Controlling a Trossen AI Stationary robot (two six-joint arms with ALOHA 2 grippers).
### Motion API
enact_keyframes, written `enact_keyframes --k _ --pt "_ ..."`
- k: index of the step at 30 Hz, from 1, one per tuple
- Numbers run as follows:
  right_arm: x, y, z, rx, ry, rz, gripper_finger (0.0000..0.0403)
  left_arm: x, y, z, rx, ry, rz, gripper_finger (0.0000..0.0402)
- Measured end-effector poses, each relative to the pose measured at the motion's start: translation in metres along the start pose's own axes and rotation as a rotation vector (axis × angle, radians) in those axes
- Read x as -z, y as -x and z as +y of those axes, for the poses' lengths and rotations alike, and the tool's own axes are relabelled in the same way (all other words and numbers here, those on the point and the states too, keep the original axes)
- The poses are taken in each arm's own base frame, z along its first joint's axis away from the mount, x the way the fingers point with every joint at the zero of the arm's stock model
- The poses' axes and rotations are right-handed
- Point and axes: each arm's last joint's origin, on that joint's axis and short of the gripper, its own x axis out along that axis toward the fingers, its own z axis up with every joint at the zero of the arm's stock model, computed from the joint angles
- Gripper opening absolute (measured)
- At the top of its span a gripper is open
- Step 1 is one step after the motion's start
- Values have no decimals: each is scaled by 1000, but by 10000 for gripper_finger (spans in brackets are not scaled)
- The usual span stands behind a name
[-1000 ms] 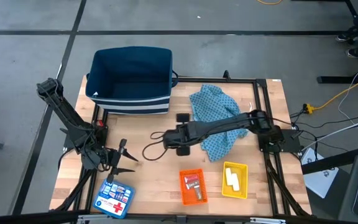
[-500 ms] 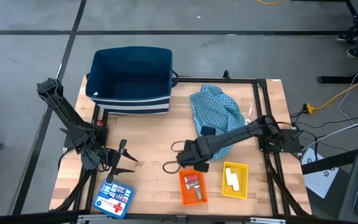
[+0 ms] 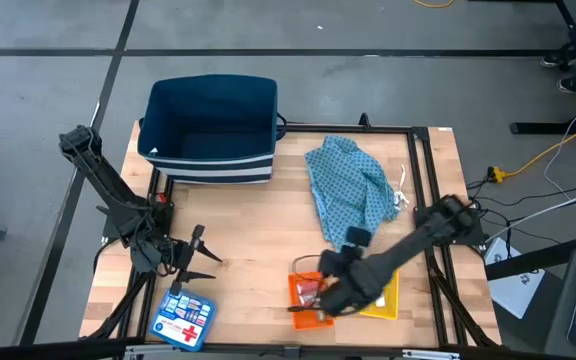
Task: Pick & Place Medicine items
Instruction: Put the rolled gauze into the yellow bin
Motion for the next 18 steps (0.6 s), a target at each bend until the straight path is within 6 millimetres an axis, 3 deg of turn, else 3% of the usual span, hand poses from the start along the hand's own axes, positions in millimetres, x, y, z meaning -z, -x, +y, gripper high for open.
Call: enact_keyframes --k 5,10,14,18 --pt "57 9 -36 40 -206 -117 75 0 0 0 0 -13 -3 200" --pt "113 -10 -61 -73 -438 -159 75 0 0 0 0 -20 -3 200" --pt "144 -35 -59 -214 -585 -150 75 0 0 0 0 -19 -3 200" --pt "152 -51 -45 -359 -678 -107 75 0 0 0 -1 -14 -3 200"
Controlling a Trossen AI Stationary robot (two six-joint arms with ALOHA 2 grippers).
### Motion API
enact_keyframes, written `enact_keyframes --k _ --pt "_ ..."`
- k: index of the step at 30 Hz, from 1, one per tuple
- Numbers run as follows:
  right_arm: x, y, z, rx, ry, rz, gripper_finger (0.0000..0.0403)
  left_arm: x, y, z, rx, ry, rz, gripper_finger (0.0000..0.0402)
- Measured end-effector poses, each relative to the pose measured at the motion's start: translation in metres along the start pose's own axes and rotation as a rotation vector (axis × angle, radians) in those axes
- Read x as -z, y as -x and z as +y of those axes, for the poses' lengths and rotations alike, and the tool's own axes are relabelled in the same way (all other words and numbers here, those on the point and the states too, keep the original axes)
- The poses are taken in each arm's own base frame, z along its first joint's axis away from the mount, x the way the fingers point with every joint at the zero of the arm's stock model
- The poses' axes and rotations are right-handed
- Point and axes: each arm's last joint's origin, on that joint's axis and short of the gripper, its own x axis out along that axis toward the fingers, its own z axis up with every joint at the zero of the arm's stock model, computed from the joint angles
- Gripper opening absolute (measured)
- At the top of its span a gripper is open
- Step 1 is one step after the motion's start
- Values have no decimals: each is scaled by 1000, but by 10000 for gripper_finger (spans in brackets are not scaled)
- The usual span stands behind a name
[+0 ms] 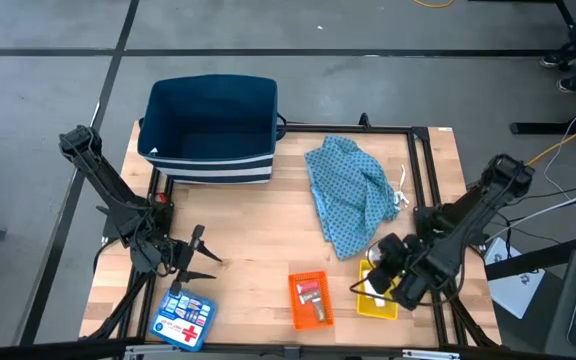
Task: Pick & Place Medicine items
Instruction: Put the rolled gauze into the yellow bin
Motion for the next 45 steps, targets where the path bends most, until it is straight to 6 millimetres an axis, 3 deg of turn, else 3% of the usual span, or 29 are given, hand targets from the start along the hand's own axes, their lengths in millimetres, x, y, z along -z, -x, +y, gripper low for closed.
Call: enact_keyframes --k 8,16,25,38,45 --pt "15 -17 9 -14 -28 85 75 0 0 0 0 9 0 200" --pt "24 -20 8 52 -101 253 75 0 0 0 0 7 1 200" --pt "26 -19 7 47 -121 231 78 0 0 0 -1 7 3 200" --pt "25 -19 7 41 -124 202 171 0 0 0 0 9 4 200" --pt "25 -19 7 39 -124 194 197 0 0 0 -1 10 4 200"
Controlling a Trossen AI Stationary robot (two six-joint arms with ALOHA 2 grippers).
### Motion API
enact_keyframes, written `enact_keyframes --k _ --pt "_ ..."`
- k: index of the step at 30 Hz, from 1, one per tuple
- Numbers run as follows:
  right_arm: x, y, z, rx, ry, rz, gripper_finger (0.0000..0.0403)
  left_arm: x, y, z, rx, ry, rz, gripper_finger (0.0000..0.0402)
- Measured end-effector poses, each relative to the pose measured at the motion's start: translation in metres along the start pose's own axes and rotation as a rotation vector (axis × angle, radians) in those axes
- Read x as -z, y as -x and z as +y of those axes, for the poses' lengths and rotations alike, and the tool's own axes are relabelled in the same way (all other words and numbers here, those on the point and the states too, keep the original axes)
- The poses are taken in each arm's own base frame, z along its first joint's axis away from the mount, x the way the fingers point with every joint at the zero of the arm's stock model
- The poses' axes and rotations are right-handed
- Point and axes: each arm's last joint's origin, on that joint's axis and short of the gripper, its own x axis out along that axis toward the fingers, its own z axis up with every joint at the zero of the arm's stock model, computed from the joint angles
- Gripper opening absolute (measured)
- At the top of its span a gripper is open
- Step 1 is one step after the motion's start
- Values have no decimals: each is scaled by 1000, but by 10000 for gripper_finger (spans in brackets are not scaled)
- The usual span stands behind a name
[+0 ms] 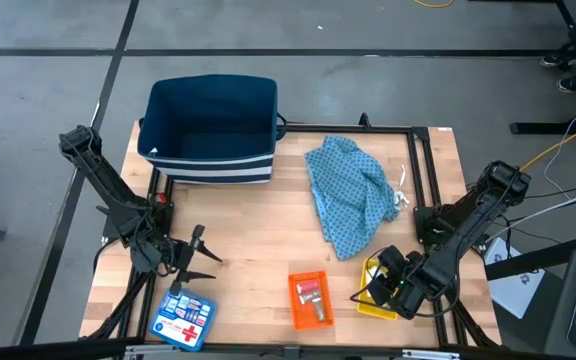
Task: Pick & Place Medicine items
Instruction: Put the rolled gauze into the yellow bin, then put the patient gown into the blue bin
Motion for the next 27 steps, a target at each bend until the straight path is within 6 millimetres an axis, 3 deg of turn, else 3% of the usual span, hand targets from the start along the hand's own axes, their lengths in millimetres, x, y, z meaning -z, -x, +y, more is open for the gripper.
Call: enact_keyframes --k 15,21,27 --pt "-3 1 -12 137 3 -4 199 0 0 0 -1 0 0 200" --pt "-5 16 3 44 37 -60 199 0 0 0 -3 0 -1 200" --pt "-11 42 27 -109 130 -247 199 0 0 0 -5 -1 -2 200"
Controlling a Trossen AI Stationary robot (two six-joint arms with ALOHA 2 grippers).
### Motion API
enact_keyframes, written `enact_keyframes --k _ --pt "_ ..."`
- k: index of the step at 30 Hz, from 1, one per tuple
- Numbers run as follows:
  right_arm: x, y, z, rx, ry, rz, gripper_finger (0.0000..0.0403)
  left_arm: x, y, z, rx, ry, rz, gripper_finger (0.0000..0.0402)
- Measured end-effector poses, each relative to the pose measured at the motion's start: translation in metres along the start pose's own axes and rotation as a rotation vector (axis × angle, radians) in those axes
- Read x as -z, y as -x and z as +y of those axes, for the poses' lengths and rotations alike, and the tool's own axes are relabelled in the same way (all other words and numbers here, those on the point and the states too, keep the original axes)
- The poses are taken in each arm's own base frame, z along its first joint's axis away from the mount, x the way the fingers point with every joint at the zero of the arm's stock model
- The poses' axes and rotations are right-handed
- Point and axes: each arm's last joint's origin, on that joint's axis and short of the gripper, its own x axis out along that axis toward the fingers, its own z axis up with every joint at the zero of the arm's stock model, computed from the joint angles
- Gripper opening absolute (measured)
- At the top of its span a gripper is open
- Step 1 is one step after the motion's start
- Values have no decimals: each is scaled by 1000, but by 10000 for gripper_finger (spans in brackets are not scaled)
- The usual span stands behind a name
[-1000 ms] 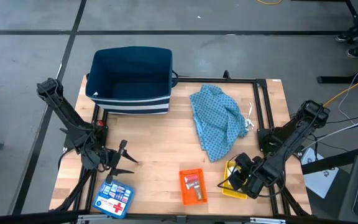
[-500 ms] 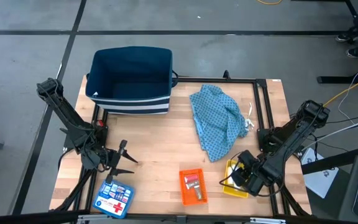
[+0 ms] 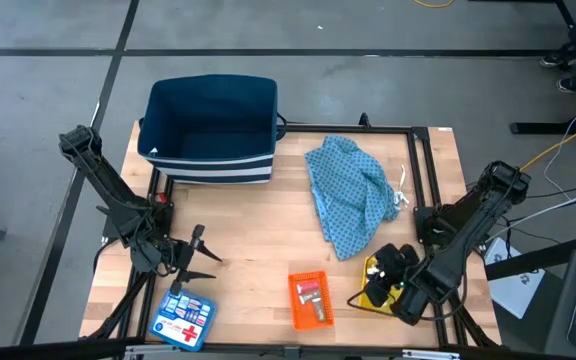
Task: Pick & Place Medicine items
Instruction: Put the patient gown into the blue bin
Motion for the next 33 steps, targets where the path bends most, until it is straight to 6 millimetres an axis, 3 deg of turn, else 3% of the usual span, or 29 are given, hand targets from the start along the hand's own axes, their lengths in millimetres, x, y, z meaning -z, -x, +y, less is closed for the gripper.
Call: enact_keyframes --k 6,11,16,24,33 --pt "-32 9 19 -40 123 -206 199 0 0 0 0 -1 0 200" --pt "-64 -16 28 92 380 -196 199 0 0 0 -2 0 -1 200" --pt "-88 -48 32 171 541 -31 199 0 0 0 -3 2 -4 200" --pt "-86 -103 31 241 675 249 199 0 0 0 -3 0 -1 200" --pt "-86 -136 23 326 761 377 199 0 0 0 -4 -2 2 200"
